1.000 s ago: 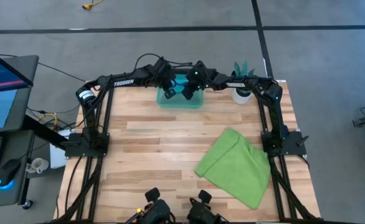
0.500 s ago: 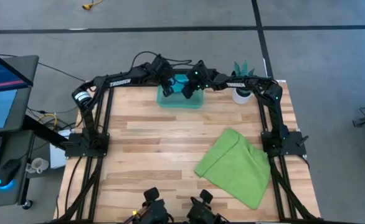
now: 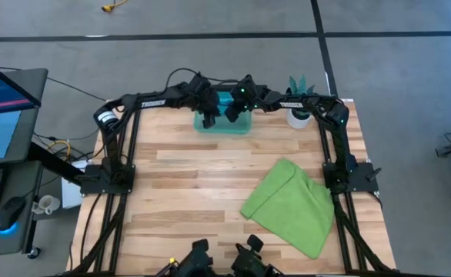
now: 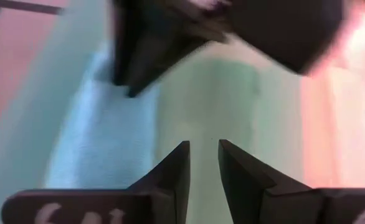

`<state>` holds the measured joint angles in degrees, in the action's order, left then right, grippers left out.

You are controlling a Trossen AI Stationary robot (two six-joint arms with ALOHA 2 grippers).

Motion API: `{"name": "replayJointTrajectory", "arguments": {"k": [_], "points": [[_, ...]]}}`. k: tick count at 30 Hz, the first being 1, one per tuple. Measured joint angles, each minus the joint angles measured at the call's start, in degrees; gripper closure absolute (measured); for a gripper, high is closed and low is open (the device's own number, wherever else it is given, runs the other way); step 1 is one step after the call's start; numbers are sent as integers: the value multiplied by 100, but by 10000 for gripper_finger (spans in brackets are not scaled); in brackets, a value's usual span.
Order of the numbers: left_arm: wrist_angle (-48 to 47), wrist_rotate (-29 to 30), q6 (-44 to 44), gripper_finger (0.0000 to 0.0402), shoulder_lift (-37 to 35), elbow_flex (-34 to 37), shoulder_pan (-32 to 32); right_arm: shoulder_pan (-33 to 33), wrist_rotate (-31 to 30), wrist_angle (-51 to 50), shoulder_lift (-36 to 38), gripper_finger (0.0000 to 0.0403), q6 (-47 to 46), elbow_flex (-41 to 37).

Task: Roll microfiber towels into tight, uniform cylinder then place into a basket
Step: Put the microfiber cloth into the blue bin

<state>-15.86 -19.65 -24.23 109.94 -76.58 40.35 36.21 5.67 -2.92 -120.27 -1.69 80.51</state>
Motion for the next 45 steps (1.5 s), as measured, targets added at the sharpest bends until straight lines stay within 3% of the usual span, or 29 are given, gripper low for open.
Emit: {"name": "replayJointTrajectory", "arguments": {"k": [7, 14, 22, 35, 45], "points": [[280, 1160, 35, 331, 88, -4, 43, 0, 2, -7, 0, 308, 2, 0], [338, 1126, 118, 331, 400, -6, 204, 0, 4, -14, 0, 308, -33, 0], [401, 1850, 406, 331, 638, -15, 370, -9, 2, -7, 0, 308, -155, 0], [225, 1900, 395, 331, 637, -21, 353, 5, 20, 232, 66, 308, -288, 133], [221, 1881, 398, 331, 637, -21, 305, 101, 13, -383, -7, 308, -386, 444]]}}
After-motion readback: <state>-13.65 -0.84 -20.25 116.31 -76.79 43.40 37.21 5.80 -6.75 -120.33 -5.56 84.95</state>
